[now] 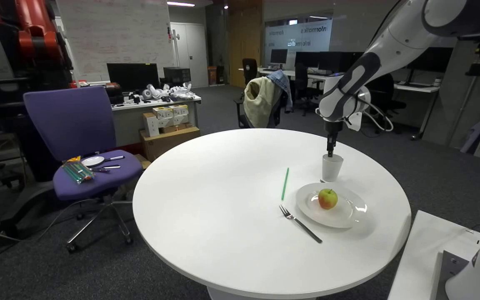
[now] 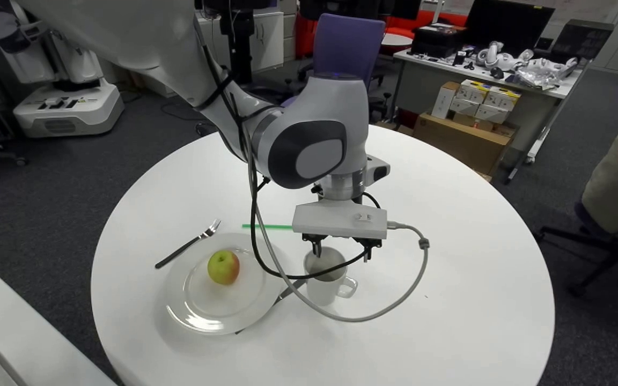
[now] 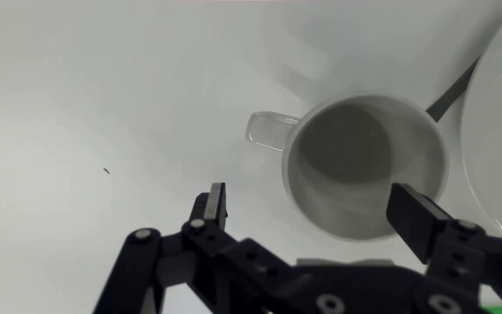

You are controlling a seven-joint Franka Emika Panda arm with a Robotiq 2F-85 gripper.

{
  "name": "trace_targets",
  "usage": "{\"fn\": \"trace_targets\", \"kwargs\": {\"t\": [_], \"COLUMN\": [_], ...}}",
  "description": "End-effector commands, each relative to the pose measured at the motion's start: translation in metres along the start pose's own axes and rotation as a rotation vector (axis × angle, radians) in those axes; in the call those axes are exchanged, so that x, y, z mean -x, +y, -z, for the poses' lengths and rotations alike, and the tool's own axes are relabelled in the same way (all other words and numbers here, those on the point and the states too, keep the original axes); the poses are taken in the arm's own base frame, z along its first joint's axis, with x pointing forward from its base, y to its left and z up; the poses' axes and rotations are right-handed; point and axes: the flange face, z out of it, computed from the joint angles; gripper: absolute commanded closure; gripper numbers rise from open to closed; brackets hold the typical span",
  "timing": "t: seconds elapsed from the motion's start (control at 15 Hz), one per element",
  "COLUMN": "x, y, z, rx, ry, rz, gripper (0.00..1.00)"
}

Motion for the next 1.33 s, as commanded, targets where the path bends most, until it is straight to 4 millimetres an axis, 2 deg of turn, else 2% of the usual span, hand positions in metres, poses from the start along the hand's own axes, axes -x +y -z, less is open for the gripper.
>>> {"fn": "trace_targets", "kwargs": {"t": [0.0,0.73,1.27], "x": [-0.003,-0.012,-0.021], "y": [0.005,0.032,0.039], "z": [-0.003,-0.019,-0.042], "rx": [0.016,0.023,-0.004], "ry": [-0.006,-0.009,-0.025], "rz": [-0.017,-0.072,-0.074], "gripper": [0.00,0.00,0.00]}}
